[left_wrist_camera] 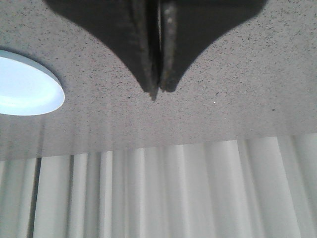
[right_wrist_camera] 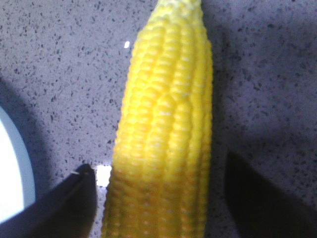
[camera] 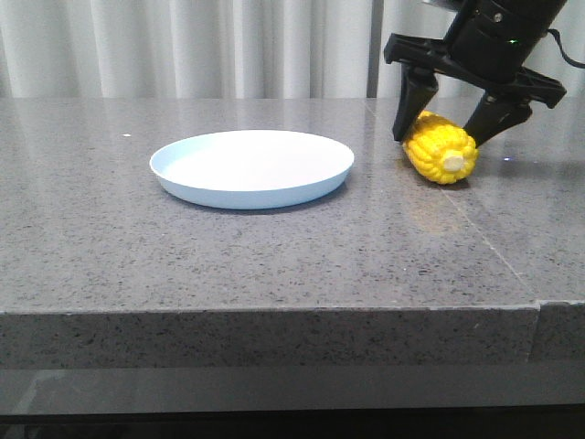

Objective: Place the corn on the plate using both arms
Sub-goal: 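Close the right gripper around the yellow corn cob, then lift the corn with the right gripper and carry it over the plate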

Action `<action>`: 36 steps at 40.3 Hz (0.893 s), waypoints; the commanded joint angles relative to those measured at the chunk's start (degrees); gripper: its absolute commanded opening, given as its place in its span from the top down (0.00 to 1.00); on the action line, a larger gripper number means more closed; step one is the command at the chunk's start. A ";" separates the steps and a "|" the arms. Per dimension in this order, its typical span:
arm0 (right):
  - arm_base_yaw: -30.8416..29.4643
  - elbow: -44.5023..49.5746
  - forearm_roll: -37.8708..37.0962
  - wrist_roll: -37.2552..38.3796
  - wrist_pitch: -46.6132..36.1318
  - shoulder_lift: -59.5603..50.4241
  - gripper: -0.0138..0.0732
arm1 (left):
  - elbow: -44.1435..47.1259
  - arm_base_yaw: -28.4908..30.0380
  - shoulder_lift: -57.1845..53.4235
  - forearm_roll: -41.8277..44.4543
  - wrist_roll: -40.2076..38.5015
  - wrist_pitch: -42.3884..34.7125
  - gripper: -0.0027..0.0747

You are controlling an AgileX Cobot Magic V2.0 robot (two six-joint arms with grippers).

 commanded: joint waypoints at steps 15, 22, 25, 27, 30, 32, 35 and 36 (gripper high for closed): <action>-0.10 -1.99 1.96 -0.53 -2.13 -7.76 0.70 | -1.52 -0.38 0.62 -0.01 -0.56 -4.93 0.99; 0.40 -1.99 7.73 -0.53 -3.53 -11.41 0.70 | -1.52 -0.38 0.62 -0.01 -0.56 -4.93 0.99; 1.67 -2.05 8.69 -0.53 -4.12 -11.68 0.70 | -1.52 -0.38 0.62 -0.01 -0.56 -4.93 0.99; 2.65 -2.05 8.70 -0.53 -4.32 -11.60 0.70 | -1.52 -0.38 0.62 -0.01 -0.56 -4.93 0.99; 4.90 -2.05 8.70 -0.53 -4.64 -11.05 0.70 | -1.52 -0.38 0.62 -0.01 -0.56 -4.93 0.99; 6.55 -2.05 8.73 -0.53 -5.04 -10.70 0.70 | -1.52 -0.38 0.62 -0.01 -0.56 -4.93 0.99; 9.02 -2.05 9.36 -0.53 -6.13 -9.99 0.70 | -1.52 -0.38 0.62 -0.01 -0.56 -4.93 0.99; 9.94 -2.05 9.87 -0.53 -6.43 -9.72 0.70 | -1.52 -0.38 0.62 -0.01 -0.56 -4.93 0.99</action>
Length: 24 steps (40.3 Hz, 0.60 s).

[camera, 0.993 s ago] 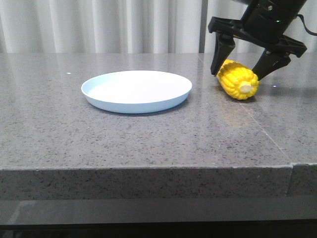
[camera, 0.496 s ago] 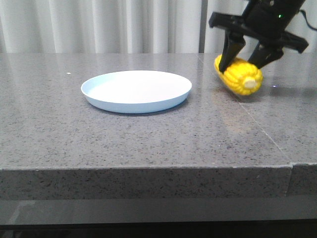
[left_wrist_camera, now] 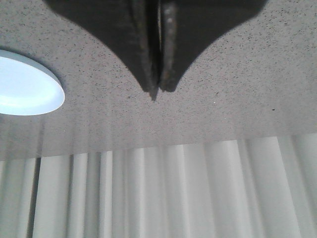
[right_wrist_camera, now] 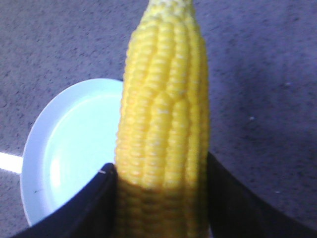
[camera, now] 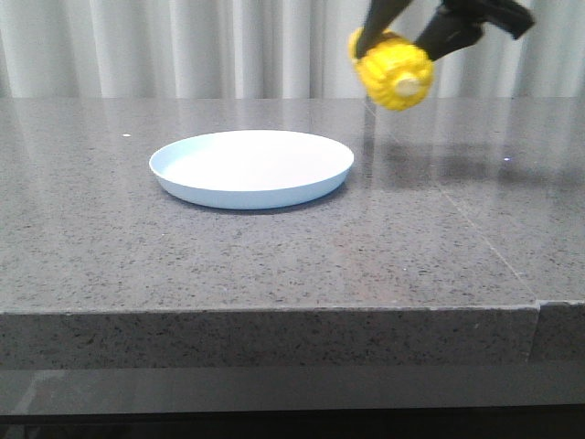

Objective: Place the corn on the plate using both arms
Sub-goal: 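Lift the corn with the right gripper and carry it over the plate, then lower the corn onto the plate and open the right gripper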

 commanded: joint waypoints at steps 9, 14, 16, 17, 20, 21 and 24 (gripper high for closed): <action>7.47 -1.96 6.12 -0.53 -6.61 2.14 0.70 | -1.52 -0.38 0.62 -0.01 -0.56 -4.93 0.99; 8.04 -1.96 6.35 -0.53 -8.76 3.80 0.70 | -1.52 -0.38 0.62 -0.01 -0.56 -4.93 0.99; 8.04 -1.96 6.35 -0.53 -9.16 4.38 0.70 | -1.52 -0.38 0.62 -0.01 -0.56 -4.93 0.99; 8.04 -1.96 6.35 -0.53 -9.44 4.60 0.69 | -1.52 -0.38 0.62 -0.01 -0.56 -4.93 0.99; 8.04 -1.96 6.35 -0.53 -9.83 5.35 0.64 | -1.52 -0.38 0.62 -0.01 -0.56 -4.93 0.99; 8.04 -1.96 6.35 -0.53 -9.83 5.59 0.62 | -1.52 -0.38 0.62 -0.01 -0.56 -4.93 0.99; 8.04 -1.96 6.35 -0.53 -9.63 6.18 0.52 | -1.52 -0.38 0.62 -0.01 -0.56 -4.93 0.99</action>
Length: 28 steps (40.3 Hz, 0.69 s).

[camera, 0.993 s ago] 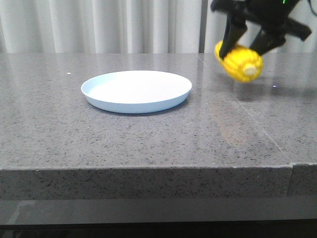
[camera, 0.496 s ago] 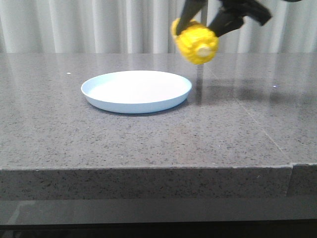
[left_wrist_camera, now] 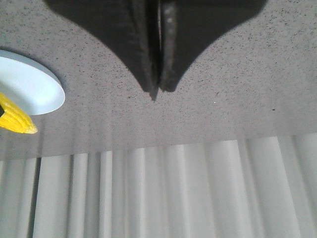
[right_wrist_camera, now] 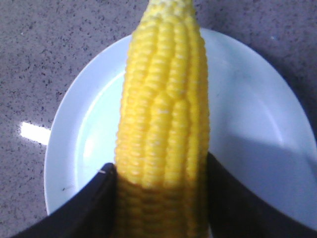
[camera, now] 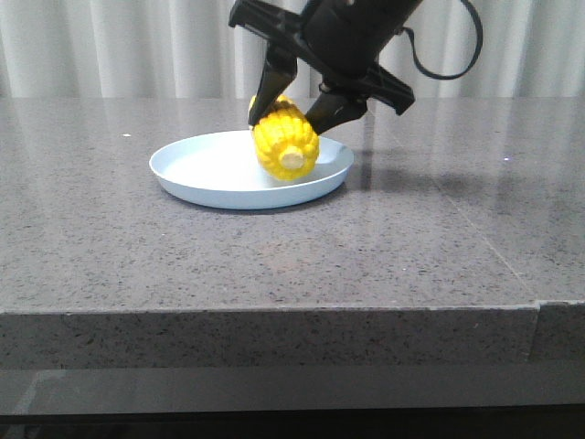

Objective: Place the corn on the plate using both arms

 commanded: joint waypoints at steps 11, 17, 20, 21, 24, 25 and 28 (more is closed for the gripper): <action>-0.13 -1.96 1.46 -0.53 -2.27 -2.41 0.26 | -1.52 -0.38 0.62 -0.01 -0.56 -4.93 0.99; -0.19 -1.96 1.40 -0.53 -2.06 -3.31 0.13 | -1.52 -0.38 0.62 -0.01 -0.56 -4.93 0.99; -0.53 -2.08 1.34 -0.53 -2.01 -4.70 0.12 | -1.52 -0.38 0.62 -0.01 -0.56 -4.93 0.99; -0.68 -2.15 1.28 -0.53 -2.06 -5.24 0.12 | -1.52 -0.38 0.62 -0.01 -0.56 -4.93 0.99; -1.20 -2.15 0.90 -0.53 -2.13 -7.28 0.12 | -1.52 -0.38 0.62 -0.01 -0.56 -4.93 0.99; -1.35 -2.15 0.56 -0.53 -2.13 -8.11 0.12 | -1.52 -0.38 0.62 -0.01 -0.56 -4.93 0.99; -1.77 -2.15 -0.60 -0.53 -1.51 -10.19 0.13 | -1.52 -0.38 0.62 -0.01 -0.56 -4.93 0.99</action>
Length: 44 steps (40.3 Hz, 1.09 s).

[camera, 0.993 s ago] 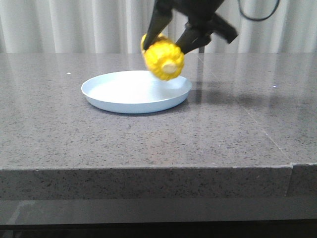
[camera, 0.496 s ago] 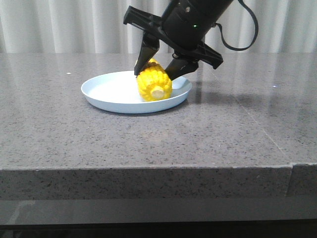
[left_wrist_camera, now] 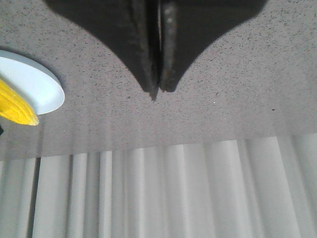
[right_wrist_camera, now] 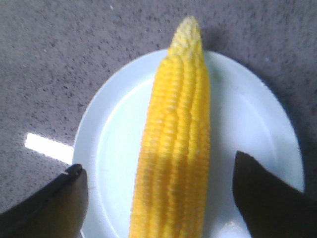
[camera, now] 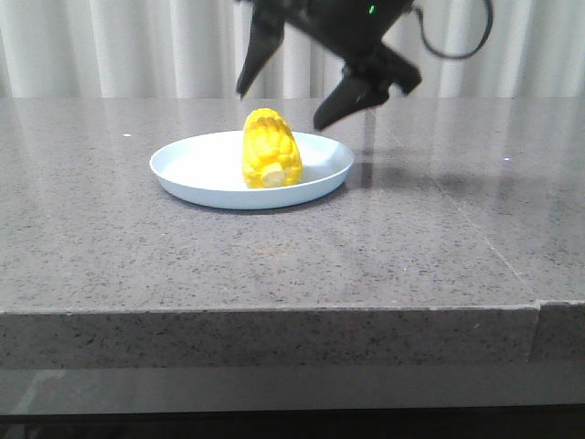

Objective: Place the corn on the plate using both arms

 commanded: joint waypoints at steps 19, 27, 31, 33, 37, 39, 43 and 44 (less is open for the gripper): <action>-0.97 -2.15 -13.89 -0.53 1.05 -14.80 0.84 | -1.52 -0.38 0.62 -0.01 -0.56 -4.93 0.99; -4.86 -1.71 -16.75 -0.53 6.05 -18.25 0.95 | -1.52 -0.38 0.62 -0.01 -0.56 -4.93 0.99; -8.43 -0.07 -18.62 -0.53 8.64 -21.13 0.94 | -1.52 -0.38 0.62 -0.01 -0.56 -4.93 0.99; -10.44 1.50 -19.83 -0.53 9.35 -23.01 0.94 | -1.52 -0.38 0.62 -0.01 -0.56 -4.93 0.99; -14.70 6.14 -23.19 -0.53 9.38 -28.05 0.94 | -1.52 -0.38 0.62 -0.01 -0.56 -4.93 0.99; -16.79 9.04 -24.67 -0.53 9.09 -30.82 0.94 | -1.52 -0.38 0.62 -0.01 -0.56 -4.93 0.99; -19.81 16.29 -26.53 -0.53 7.05 -37.65 0.94 | -1.52 -0.38 0.62 -0.01 -0.56 -4.93 0.99; -20.24 18.39 -26.59 -0.53 5.82 -39.17 0.94 | -1.52 -0.38 0.62 -0.01 -0.56 -4.93 0.99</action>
